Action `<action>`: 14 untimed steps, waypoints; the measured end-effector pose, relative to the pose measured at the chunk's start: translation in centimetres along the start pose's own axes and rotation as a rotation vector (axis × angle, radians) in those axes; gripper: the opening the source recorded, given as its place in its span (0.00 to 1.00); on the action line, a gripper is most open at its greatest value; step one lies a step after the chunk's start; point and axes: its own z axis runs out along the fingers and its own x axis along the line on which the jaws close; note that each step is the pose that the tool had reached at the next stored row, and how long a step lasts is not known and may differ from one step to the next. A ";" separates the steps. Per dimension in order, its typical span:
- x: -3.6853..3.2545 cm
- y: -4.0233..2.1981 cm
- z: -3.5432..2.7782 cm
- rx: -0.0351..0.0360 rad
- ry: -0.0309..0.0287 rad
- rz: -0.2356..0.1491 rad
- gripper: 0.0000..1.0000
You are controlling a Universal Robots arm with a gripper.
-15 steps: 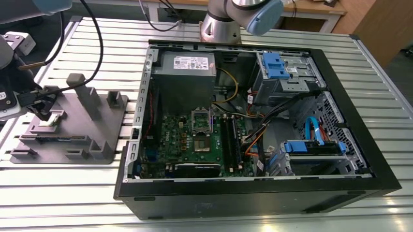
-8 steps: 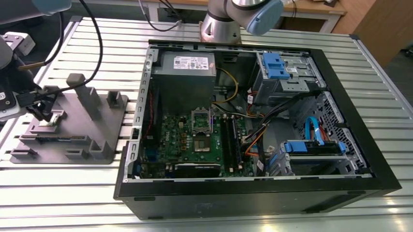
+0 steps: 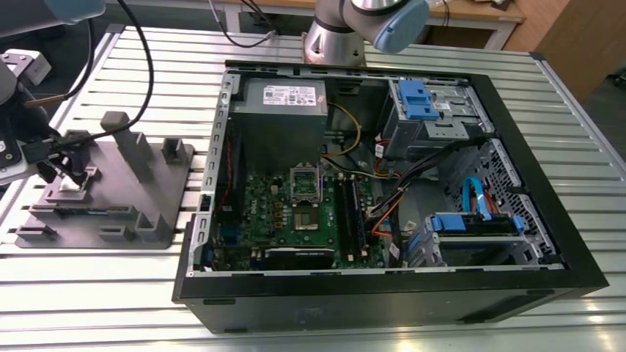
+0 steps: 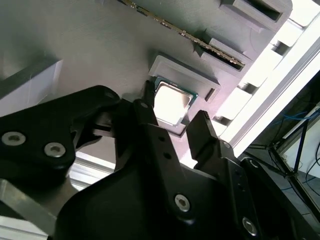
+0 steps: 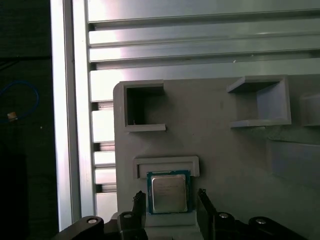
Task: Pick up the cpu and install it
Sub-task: 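Pick up the cpu and move it towards the insertion slot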
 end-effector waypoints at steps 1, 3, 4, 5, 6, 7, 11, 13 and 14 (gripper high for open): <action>0.00 0.00 0.00 0.0000 0.0000 0.000 0.53; 0.01 -0.01 0.00 0.0001 0.0001 0.000 0.53; 0.01 -0.01 0.04 -0.0002 -0.0011 0.000 0.53; 0.03 -0.01 0.11 -0.0009 -0.0049 0.000 0.53; 0.02 -0.01 0.18 -0.0014 -0.0096 -0.001 0.53; 0.02 -0.01 0.25 -0.0017 -0.0149 -0.002 0.53; 0.01 -0.02 0.33 -0.0022 -0.0199 -0.003 0.53; 0.01 -0.02 0.42 -0.0025 -0.0204 -0.004 0.53; 0.01 -0.02 0.48 -0.0024 -0.0204 -0.004 0.53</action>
